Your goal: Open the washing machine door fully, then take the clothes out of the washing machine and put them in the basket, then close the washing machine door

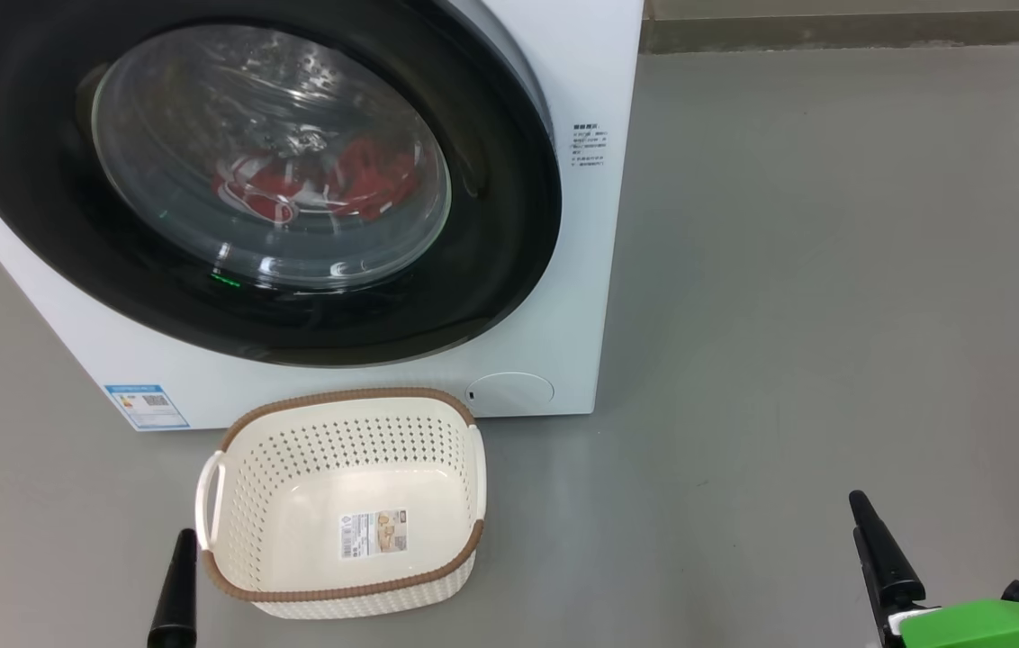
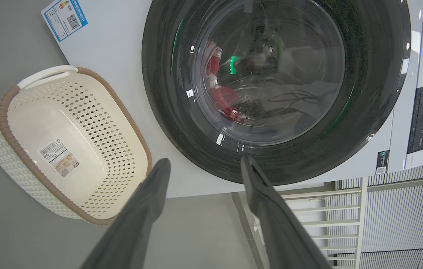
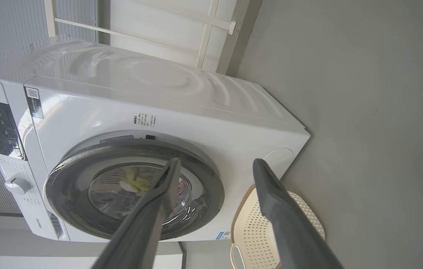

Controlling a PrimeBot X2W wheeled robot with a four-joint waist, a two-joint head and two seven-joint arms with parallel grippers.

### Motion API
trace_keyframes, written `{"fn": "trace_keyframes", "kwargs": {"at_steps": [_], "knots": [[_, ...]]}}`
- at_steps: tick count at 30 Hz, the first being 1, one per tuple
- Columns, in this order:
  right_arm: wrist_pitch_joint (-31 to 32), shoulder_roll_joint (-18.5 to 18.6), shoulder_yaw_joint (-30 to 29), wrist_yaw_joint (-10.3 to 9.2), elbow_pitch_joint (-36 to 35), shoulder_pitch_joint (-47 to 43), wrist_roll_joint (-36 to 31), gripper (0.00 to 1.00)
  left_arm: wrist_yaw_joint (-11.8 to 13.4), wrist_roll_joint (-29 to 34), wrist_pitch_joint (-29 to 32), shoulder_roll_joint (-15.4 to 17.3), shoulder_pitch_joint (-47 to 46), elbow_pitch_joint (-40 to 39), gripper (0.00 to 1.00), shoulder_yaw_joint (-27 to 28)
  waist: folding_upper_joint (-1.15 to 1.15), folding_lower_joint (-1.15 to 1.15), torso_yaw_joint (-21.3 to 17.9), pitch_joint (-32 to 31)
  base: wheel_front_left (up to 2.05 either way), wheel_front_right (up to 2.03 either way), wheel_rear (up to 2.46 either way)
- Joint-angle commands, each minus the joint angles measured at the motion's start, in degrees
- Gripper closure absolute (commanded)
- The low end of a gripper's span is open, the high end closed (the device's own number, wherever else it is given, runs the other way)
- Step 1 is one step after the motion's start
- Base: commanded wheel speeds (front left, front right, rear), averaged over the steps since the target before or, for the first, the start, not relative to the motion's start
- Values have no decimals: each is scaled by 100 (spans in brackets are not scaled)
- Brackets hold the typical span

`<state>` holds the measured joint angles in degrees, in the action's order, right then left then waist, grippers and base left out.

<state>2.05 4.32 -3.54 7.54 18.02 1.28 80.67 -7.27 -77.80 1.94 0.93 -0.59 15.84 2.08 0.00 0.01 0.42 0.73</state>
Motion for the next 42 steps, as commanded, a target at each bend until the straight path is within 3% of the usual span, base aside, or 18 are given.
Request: {"fn": "trace_keyframes", "kwargs": {"at_steps": [1, 42], "knots": [[-74, 117, 93, -1, -162, 212, -203, 0, -6, 214, -58, 98, -120, -194, 0, 26, 0, -1, 4, 4, 0, 0, 0], [-778, 575, 832, -3, -246, 231, -2833, 0, 57, 3633, -764, 144, 80, -711, 0, -291, 0, -1, 82, -7, 0, 0, 0]]}}
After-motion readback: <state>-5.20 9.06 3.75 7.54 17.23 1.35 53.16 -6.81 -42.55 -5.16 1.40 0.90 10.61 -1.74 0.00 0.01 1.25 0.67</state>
